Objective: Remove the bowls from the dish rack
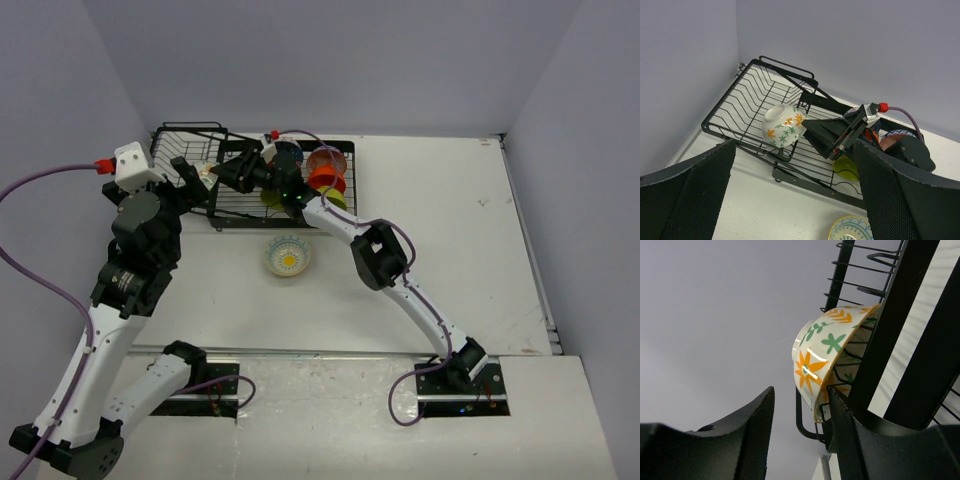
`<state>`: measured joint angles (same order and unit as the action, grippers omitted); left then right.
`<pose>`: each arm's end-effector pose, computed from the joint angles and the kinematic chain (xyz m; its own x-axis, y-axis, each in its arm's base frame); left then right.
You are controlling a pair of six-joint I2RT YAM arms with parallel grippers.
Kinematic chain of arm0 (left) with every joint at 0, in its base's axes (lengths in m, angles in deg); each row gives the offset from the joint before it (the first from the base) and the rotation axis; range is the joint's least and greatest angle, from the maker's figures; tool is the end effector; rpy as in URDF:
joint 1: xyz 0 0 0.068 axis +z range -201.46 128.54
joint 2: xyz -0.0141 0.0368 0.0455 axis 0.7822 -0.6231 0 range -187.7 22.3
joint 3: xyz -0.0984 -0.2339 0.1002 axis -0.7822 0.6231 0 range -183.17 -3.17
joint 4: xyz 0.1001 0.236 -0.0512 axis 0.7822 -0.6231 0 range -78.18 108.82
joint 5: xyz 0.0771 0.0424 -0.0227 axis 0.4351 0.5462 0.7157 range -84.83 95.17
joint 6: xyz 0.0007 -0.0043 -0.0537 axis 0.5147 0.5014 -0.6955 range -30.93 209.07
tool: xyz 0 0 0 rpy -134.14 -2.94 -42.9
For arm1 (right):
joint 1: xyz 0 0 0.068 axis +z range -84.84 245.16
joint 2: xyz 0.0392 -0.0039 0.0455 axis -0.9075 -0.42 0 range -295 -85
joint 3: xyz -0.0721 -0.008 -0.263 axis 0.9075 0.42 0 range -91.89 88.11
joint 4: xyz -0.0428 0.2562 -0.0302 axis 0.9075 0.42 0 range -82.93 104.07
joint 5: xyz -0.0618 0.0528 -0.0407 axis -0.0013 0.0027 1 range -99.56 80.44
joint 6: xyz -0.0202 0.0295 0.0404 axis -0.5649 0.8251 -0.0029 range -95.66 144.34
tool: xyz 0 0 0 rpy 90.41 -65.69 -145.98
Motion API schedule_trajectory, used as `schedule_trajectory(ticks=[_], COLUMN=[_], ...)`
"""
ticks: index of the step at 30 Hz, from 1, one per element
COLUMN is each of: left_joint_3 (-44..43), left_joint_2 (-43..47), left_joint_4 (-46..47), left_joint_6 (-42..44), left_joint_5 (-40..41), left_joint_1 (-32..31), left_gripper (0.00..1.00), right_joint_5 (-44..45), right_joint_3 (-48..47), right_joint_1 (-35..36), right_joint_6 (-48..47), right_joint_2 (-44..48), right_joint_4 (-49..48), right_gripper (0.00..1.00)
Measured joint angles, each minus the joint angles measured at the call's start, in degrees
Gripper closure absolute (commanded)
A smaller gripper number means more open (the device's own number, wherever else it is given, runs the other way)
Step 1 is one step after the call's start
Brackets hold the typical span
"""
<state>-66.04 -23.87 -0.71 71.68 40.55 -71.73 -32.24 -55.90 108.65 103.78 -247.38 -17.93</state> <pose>0.1548 -0.0352 0.4267 0.0334 -0.2720 -0.9617 -0.2619 0.9262 -0.2711 0.4471 0.4430 0.1854 -0.8820 0.4136 -0.2257 -0.2495 -0.0036 0.9684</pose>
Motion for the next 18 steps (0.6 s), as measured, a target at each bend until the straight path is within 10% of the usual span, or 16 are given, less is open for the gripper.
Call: schedule_trajectory(ticks=[18], left_joint_3=[0.0], left_joint_2=[-1.0], left_joint_4=[-1.4], left_joint_6=[0.0], left_joint_5=[0.8], left_joint_1=[-0.8], left_gripper=[0.00], right_joint_5=[1.4], right_joint_3=[-0.6], right_joint_1=[0.1], right_joint_6=[0.8], right_joint_2=[-0.4], right_joint_4=[-0.3], right_gripper=[0.67])
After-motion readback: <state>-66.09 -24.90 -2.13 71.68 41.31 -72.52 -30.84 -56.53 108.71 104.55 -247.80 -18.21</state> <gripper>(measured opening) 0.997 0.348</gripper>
